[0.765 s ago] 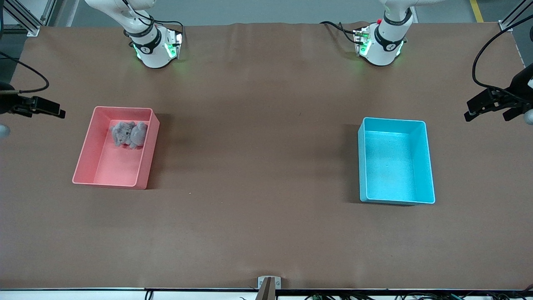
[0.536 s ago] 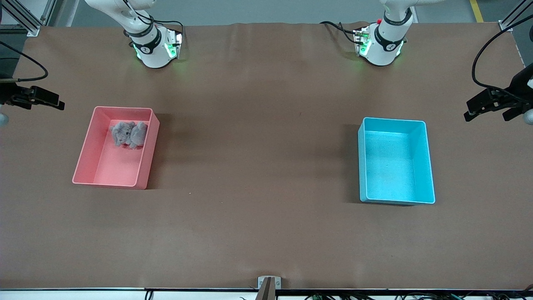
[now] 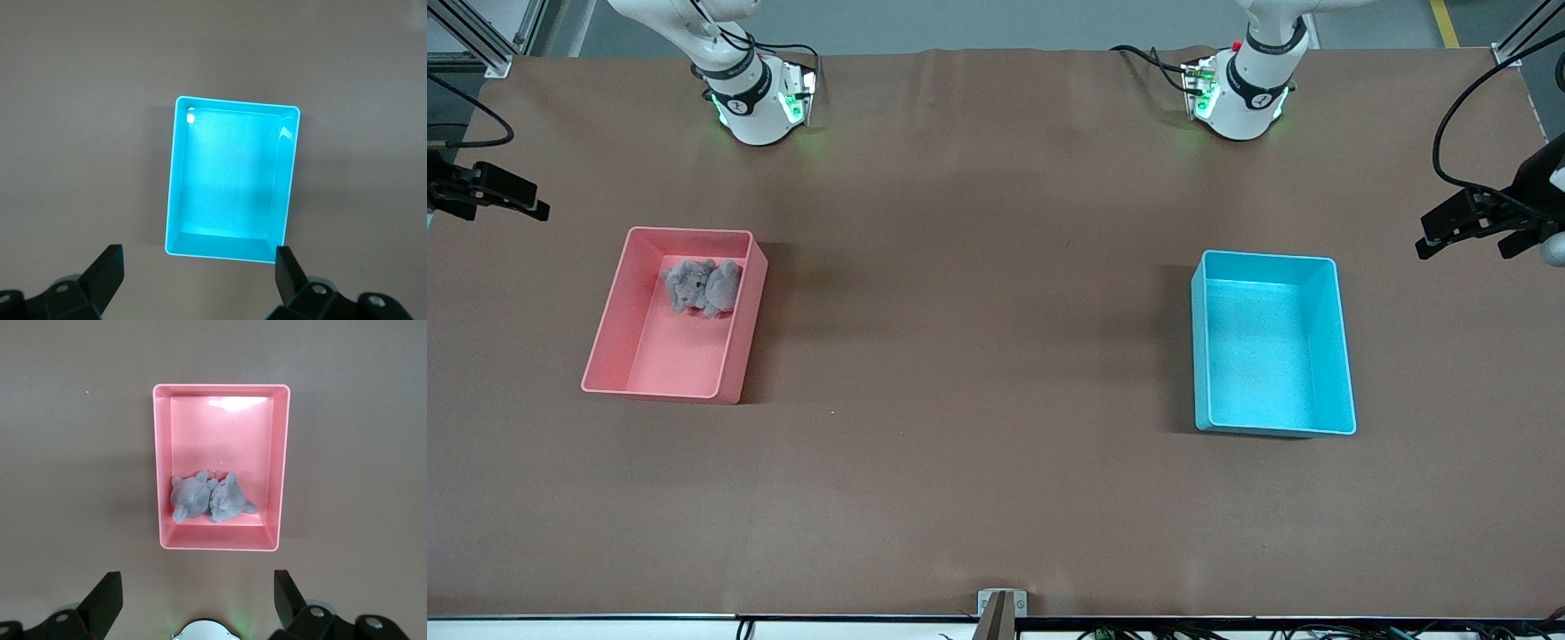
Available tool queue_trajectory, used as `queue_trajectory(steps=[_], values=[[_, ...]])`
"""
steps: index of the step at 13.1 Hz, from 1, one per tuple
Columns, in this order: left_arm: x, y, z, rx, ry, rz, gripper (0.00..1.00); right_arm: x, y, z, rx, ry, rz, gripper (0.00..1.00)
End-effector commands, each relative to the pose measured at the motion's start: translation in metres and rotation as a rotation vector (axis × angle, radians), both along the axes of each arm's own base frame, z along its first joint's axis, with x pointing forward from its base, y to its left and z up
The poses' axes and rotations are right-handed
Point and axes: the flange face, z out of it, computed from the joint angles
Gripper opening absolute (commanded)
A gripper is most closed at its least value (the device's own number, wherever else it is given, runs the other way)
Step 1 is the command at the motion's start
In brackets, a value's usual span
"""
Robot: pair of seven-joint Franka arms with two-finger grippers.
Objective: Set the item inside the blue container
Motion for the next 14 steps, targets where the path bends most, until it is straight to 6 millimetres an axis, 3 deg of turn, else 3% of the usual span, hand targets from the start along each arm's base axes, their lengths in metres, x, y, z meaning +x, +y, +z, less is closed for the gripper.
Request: queue_trajectory(steps=[1,10,14], values=[[0.002,0.0,0.004,-0.009,-0.008,0.013,1.0,-0.017,-0.003,0.017,-0.022,-0.04,0.014,1.0],[0.006,0.004,-0.002,-0.008,0.003,0.014,1.0,-0.027,0.001,0.056,-0.019,-0.044,0.014,1.0],[0.006,0.004,-0.002,-0.007,0.003,0.013,1.0,-0.03,0.004,0.053,-0.01,-0.017,0.016,1.0]])
